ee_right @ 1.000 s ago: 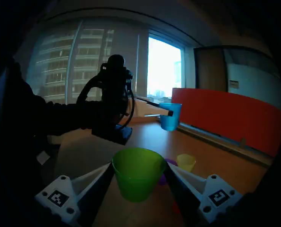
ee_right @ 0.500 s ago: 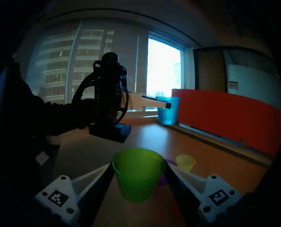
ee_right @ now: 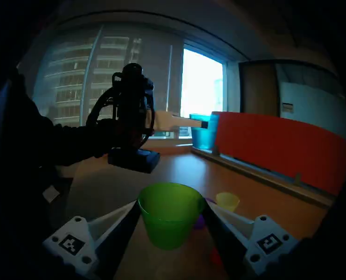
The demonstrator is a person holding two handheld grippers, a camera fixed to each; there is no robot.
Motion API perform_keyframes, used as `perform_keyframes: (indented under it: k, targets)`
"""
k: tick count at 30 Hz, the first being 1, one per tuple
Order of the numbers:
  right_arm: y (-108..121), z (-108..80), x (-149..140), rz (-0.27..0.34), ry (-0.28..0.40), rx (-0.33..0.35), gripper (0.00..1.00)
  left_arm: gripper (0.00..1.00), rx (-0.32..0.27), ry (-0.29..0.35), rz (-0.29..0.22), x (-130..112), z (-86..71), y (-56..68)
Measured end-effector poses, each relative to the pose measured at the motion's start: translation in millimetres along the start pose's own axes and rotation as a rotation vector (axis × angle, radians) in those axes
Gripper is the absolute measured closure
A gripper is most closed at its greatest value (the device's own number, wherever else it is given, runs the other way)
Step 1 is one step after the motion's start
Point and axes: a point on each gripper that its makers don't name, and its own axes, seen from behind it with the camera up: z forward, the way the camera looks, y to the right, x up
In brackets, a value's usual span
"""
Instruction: Pour water
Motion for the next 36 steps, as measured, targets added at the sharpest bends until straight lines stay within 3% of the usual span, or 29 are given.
perform_keyframes:
  k: [18, 36]
  targets:
    - [1, 2.8, 2, 0.000, 0.015, -0.003, 0.07, 0.16, -0.009, -0.007, 0.029, -2, -4.2, 2.7]
    - [3, 10.3, -1, 0.010, 0.016, 0.001, 0.07, 0.16, -0.033, -0.002, 0.052, 1, -12.4, 13.2]
